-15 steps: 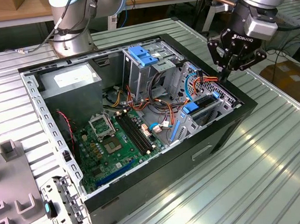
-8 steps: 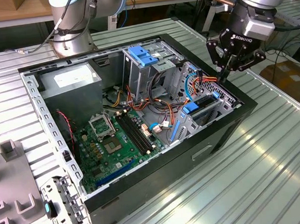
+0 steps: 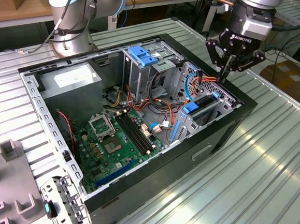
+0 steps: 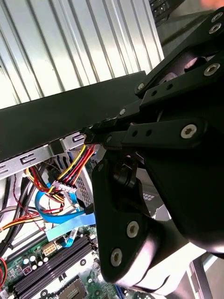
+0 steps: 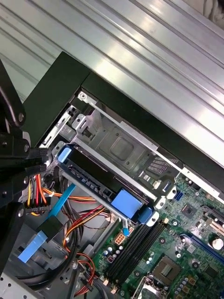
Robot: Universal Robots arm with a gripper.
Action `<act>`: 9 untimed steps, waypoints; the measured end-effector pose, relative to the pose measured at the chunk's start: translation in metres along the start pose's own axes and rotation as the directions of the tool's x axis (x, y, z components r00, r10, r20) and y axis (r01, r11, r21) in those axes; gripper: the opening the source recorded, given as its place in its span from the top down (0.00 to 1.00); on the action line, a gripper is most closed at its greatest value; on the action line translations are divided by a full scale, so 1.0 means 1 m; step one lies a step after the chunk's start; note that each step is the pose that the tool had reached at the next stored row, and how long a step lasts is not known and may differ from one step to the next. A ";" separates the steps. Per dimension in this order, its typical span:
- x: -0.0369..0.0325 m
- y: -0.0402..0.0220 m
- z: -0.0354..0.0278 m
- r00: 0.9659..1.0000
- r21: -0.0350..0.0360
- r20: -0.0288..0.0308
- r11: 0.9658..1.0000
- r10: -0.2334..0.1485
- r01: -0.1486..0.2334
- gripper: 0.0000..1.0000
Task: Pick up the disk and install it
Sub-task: 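Insert the first disk wire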
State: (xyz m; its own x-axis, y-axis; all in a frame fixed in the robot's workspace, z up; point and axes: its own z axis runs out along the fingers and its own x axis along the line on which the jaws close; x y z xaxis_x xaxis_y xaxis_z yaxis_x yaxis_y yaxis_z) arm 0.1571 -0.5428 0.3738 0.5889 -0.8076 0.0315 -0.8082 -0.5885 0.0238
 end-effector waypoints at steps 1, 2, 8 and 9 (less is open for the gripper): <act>-0.0001 0.0002 0.0000 1.000 0.000 0.000 1.000 0.001 -0.001 0.84; -0.0003 0.0004 0.0001 1.000 0.000 0.000 1.000 0.002 -0.002 0.84; -0.0011 0.0015 0.0000 1.000 0.000 0.000 1.000 0.009 -0.009 0.84; -0.0013 0.0018 0.0000 1.000 0.000 0.000 1.000 0.010 -0.010 0.84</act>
State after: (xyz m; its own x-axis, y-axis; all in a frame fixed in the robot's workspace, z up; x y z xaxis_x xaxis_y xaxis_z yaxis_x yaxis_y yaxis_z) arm 0.1549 -0.5428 0.3738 0.5807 -0.8135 0.0314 -0.8141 -0.5802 0.0238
